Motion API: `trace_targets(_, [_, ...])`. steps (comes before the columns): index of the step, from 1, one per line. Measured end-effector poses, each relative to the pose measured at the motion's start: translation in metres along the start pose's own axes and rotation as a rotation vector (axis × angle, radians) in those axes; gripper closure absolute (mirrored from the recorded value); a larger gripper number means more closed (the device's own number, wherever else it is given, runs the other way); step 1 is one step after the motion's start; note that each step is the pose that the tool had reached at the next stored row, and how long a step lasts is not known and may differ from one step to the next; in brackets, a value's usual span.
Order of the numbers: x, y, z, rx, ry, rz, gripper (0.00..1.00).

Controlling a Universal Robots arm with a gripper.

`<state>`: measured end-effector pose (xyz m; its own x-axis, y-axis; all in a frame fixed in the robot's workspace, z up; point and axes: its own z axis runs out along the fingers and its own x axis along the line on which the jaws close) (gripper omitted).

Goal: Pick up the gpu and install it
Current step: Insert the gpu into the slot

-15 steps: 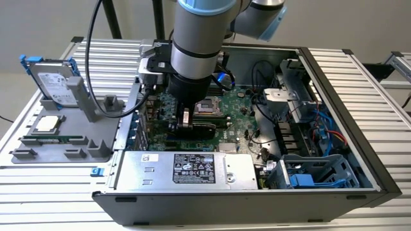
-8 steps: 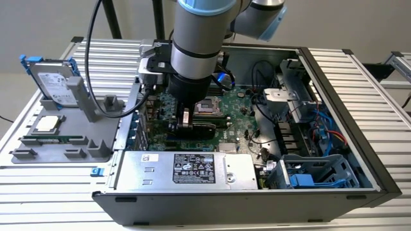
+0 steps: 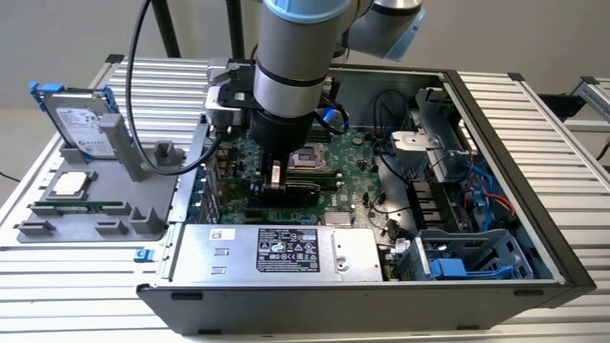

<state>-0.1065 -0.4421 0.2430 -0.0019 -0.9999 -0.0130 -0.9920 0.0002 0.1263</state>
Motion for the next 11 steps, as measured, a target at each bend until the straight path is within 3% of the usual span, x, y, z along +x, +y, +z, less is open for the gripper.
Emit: trace_targets(11, [0.0, 0.0, 0.0, -0.0003, 0.0, 0.0, 1.0])
